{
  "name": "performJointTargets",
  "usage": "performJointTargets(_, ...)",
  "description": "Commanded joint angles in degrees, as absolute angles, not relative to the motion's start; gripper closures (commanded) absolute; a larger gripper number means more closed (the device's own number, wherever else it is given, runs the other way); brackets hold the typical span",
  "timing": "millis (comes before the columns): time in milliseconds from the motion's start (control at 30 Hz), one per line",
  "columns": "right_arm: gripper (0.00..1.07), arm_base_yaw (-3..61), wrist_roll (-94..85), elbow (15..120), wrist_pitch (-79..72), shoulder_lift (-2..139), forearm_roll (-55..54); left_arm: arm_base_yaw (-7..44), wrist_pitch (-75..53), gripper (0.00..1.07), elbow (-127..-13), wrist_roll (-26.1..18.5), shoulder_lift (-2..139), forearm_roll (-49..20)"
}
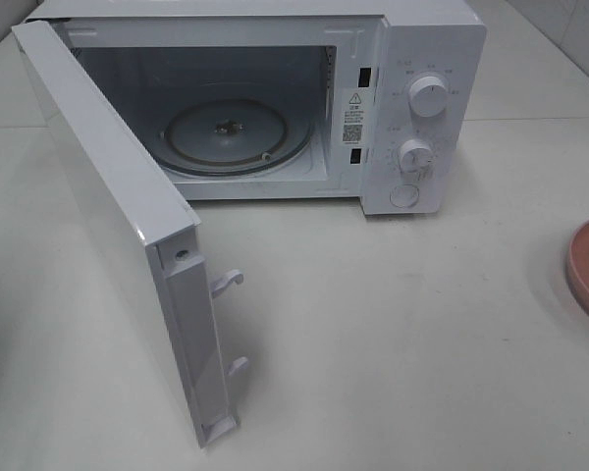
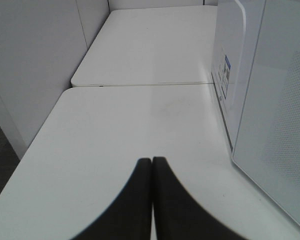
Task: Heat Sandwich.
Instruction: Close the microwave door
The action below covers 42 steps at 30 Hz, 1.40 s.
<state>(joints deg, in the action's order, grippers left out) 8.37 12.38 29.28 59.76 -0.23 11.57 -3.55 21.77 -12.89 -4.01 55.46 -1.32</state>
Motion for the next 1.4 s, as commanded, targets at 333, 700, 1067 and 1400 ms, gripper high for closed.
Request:
performJointTargets(333,0.31,8.1,12.5,29.2,60.0,-1.8,11.5,-3.8,40.9,1.06,-12.9,13.9,70.1,21.1)
performJointTargets(700,0.31,8.1,12.5,29.2,60.0,-1.8,11.5,8.3,42.4,1.06,-16.4,10.9,77.8,18.4)
performJointTargets(1067,0.31,8.1,12.5,29.2,60.0,-1.8,11.5,21.9,42.7,1.06,-19.7,4.4,82.6,5.2)
performJointTargets(1400,0.31,8.1,12.5,29.2,60.0,-1.8,11.5,34.4,42.7,1.06,-26.2,-6.5,89.5,-11.8)
